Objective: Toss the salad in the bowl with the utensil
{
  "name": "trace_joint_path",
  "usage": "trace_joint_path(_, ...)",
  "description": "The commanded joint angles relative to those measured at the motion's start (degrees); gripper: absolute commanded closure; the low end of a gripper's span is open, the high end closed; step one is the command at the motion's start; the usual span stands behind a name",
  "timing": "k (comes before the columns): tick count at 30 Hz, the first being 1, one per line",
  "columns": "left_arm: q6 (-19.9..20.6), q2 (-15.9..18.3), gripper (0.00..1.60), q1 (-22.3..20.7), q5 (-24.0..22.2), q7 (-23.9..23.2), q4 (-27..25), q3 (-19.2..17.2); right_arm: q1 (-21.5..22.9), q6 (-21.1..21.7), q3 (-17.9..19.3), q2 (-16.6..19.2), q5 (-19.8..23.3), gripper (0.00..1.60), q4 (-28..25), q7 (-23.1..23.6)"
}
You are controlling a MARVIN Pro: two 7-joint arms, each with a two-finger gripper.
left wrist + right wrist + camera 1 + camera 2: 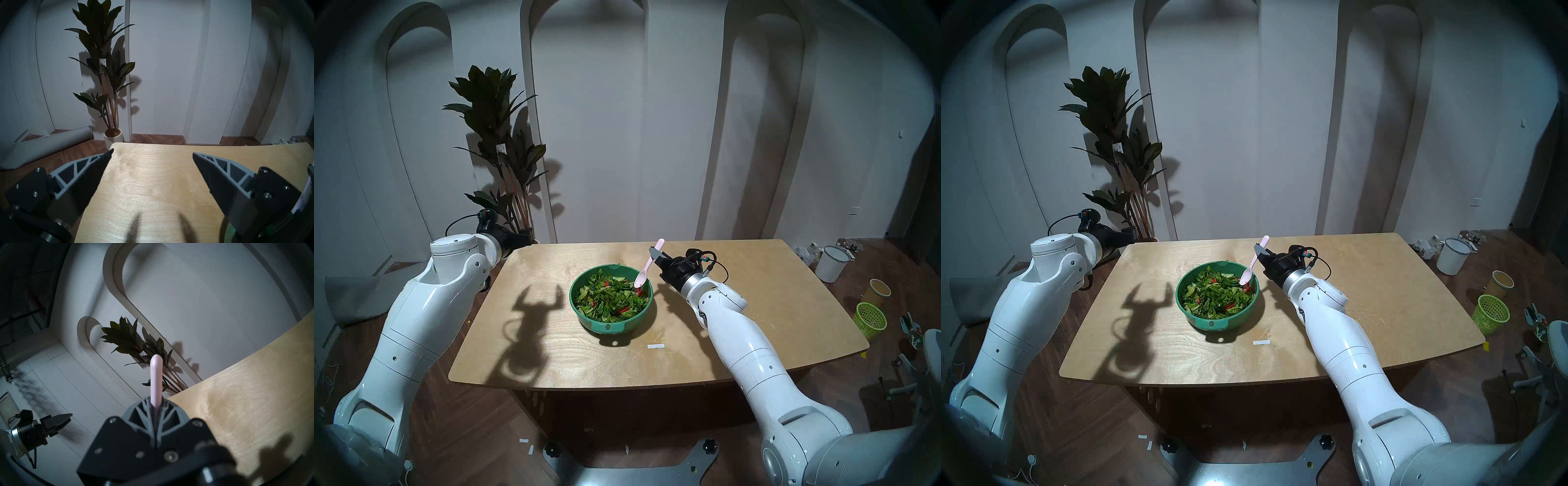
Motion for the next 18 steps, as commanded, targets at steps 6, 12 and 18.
trace_joint_path(6, -0.7, 0.1, 0.00, -1.0, 0.2, -0.1, -0.6, -0.7, 8.8, -1.1, -1.6, 0.0, 0.1, 1.60, 10.0, 10.0)
trace_joint_path(12, -0.7, 0.1, 0.00, -1.0, 0.3, -0.2, -0.6, -0.7, 10.5, -4.0, -2.7, -0.9, -0.3, 1.60, 14.5, 13.3)
trace_joint_path(18, -0.8, 0.1, 0.00, -1.0, 0.4, -0.2, -0.6, -0.7, 12.2, -7.3, -3.4, -1.4, -0.8, 1.60, 18.4, 15.4)
